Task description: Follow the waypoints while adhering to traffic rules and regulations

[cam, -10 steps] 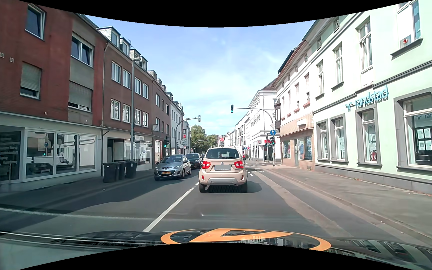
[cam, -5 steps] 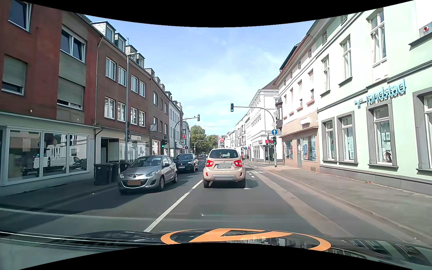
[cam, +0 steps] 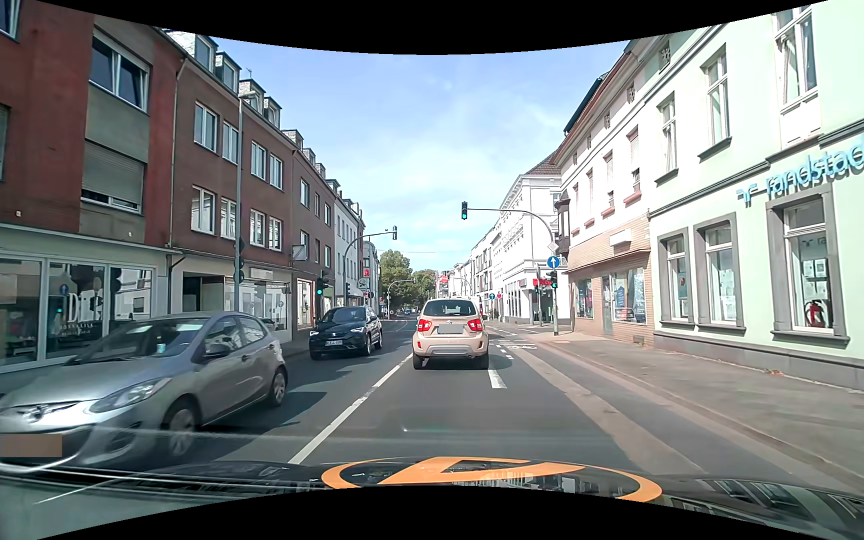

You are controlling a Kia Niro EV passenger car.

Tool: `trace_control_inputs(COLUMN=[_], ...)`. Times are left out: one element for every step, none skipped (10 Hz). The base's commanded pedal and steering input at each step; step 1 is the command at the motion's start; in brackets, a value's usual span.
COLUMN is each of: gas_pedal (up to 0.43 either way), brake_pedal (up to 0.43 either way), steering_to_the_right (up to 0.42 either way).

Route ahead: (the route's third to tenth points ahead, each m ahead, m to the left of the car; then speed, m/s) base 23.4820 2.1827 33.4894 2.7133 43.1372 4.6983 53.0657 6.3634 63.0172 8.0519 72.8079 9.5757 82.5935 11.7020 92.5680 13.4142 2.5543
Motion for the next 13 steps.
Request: trace_control_inputs(gas_pedal=[0.13, 0.13, 0.13, 0.13, 0.13, 0.13, 0.118, 0.118, 0.087, 0.079, 0.079, 0.079, 0.079], brake_pedal=[0.0, 0.0, 0.0, 0.0, 0.0, 0.0, 0.0, 0.0, 0.0, 0.0, 0.0, 0.0, 0.0], steering_to_the_right=[-0.004, -0.004, -0.003, -0.003, -0.003, -0.003, -0.002, -0.001, -0.001, 0.0, 0.001, 0.001, 0.001])
